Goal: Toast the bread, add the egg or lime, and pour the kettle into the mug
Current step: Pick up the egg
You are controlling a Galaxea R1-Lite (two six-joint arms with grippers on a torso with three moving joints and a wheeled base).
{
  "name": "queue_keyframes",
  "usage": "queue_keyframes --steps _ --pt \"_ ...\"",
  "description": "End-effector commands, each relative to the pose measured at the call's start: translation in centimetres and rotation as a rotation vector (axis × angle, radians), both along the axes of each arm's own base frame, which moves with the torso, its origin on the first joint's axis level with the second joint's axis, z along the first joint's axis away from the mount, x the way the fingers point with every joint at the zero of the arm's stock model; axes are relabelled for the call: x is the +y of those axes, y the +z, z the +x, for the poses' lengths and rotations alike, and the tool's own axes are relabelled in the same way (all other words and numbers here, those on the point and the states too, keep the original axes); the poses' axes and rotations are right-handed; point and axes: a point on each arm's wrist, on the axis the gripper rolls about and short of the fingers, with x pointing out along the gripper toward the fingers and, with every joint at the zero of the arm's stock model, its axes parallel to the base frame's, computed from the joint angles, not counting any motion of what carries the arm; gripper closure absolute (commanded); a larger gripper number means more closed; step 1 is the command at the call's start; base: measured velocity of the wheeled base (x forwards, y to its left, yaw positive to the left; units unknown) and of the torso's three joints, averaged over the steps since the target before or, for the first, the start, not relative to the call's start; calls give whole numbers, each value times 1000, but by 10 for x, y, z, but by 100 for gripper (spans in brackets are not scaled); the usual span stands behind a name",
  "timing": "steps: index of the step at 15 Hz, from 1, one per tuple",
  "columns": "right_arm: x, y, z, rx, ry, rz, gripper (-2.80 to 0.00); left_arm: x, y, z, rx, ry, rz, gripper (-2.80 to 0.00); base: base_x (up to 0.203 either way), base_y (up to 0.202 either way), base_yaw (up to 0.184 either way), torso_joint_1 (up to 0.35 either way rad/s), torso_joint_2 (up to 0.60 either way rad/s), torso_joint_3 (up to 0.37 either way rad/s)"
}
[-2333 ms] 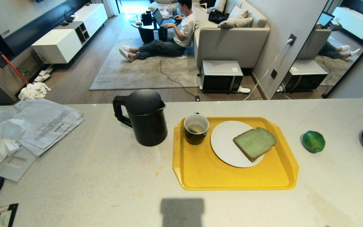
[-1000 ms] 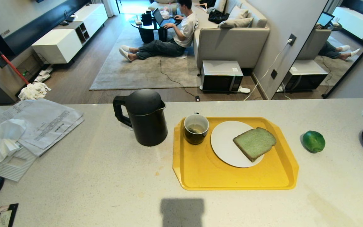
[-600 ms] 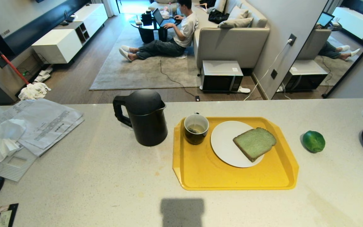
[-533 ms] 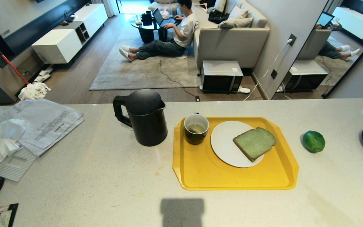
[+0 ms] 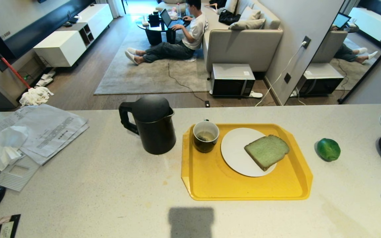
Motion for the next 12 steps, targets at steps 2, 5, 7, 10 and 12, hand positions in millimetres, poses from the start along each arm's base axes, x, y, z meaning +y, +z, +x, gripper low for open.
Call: queue_keyframes --steps 2,5,7,10,12 --pt "0 0 0 1 -1 0 0 0 0 0 2 0 0 0 0 0 0 1 -32 7" --pt "0 0 0 3 -1 4 0 0 0 0 2 0 2 0 0 0 0 0 0 0" --pt "0 0 0 3 2 5 0 0 0 0 2 0 2 0 0 0 0 0 0 0" --pt "0 0 0 3 2 5 0 0 0 0 2 0 2 0 2 4 -21 0 0 -1" --pt "0 0 0 2 2 5 0 0 0 0 2 0 2 0 5 10 -150 6 4 1"
